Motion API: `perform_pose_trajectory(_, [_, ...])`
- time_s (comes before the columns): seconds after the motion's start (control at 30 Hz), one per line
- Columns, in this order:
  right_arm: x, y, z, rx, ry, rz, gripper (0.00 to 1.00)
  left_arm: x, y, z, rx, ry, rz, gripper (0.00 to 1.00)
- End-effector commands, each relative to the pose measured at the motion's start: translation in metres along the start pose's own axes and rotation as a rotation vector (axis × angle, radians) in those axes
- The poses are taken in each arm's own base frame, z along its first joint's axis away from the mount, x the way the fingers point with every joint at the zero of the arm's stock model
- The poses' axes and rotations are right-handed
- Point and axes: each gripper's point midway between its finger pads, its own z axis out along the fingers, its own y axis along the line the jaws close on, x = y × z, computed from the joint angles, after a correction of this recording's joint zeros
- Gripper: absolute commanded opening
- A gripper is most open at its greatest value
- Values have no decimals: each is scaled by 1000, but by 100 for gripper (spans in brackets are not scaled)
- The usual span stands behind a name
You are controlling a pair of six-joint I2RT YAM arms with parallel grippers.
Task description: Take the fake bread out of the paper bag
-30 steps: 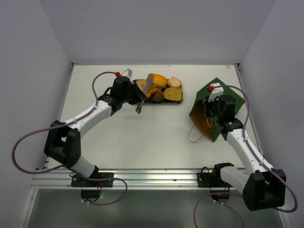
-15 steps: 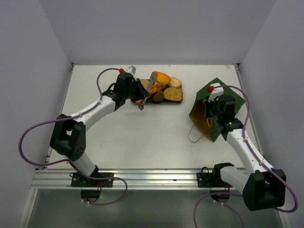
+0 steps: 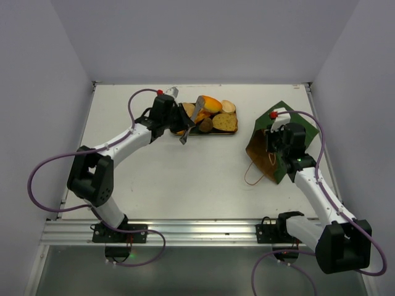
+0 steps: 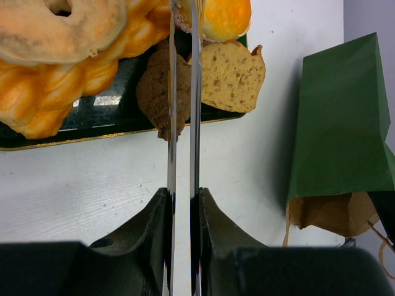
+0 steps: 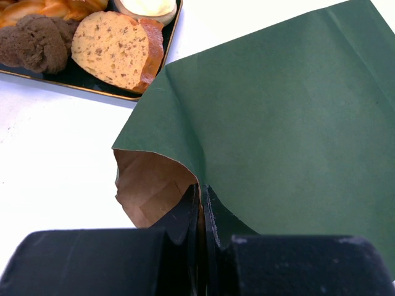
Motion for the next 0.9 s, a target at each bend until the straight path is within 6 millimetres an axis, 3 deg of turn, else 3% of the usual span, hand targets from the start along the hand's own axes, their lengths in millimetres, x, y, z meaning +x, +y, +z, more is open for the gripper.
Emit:
perform_pose_trajectory(0.0, [-20,-4,-3,13,-73,-10,3,-15,-13,-1,38,-24,42,2])
perform_pose_trajectory(0.37, [-20,-3,-3,8,-73,-11,3,-7,-4,0,12,-6,48,8])
perform_pose_trajectory(0.6, [-19,-3,-4,10,-71,-12,2,-9,-4,2,4,-7,44,23])
perform_pose_trajectory(0.87, [-19,-3,-3,8,-70,-12,3,-12,-7,4,18,-2,44,25])
